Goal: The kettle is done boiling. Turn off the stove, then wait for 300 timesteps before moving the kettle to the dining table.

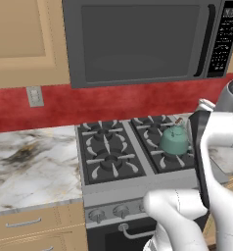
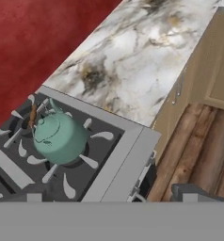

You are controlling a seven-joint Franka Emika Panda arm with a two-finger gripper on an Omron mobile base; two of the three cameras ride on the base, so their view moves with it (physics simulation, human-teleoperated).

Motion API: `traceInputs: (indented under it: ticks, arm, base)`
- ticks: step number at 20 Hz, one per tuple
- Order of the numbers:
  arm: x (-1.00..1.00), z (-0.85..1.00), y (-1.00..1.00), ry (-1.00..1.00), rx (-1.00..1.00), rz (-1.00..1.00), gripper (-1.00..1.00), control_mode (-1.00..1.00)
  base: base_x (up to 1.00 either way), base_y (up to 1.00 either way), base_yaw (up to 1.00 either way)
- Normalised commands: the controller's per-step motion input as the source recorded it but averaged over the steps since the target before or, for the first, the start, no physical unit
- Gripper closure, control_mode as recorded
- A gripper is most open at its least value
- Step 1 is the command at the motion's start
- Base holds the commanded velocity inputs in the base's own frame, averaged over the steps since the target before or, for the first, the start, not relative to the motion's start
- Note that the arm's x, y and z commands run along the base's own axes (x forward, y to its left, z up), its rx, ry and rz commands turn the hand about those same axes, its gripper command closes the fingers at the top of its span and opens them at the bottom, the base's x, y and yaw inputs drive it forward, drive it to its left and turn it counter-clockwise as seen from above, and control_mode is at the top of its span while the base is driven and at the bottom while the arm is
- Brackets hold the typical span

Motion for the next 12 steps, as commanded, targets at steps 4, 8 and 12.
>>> traceInputs:
  ticks: [4, 8, 12]
  arm:
    - [0.05, 0.0, 0.1, 0.01, 0.0, 0.1, -1.0, -1.0]
    - [0.1, 0.0, 0.35, 0.02, 0.0, 0.05, -1.0, -1.0]
    - [0.18, 0.0, 0.36, 0.02, 0.0, 0.02, -1.0, -1.0]
  base:
    - [0.0, 0.0, 0.0]
    - [0.0, 0.0, 0.0]
    - [0.0, 0.0, 0.0]
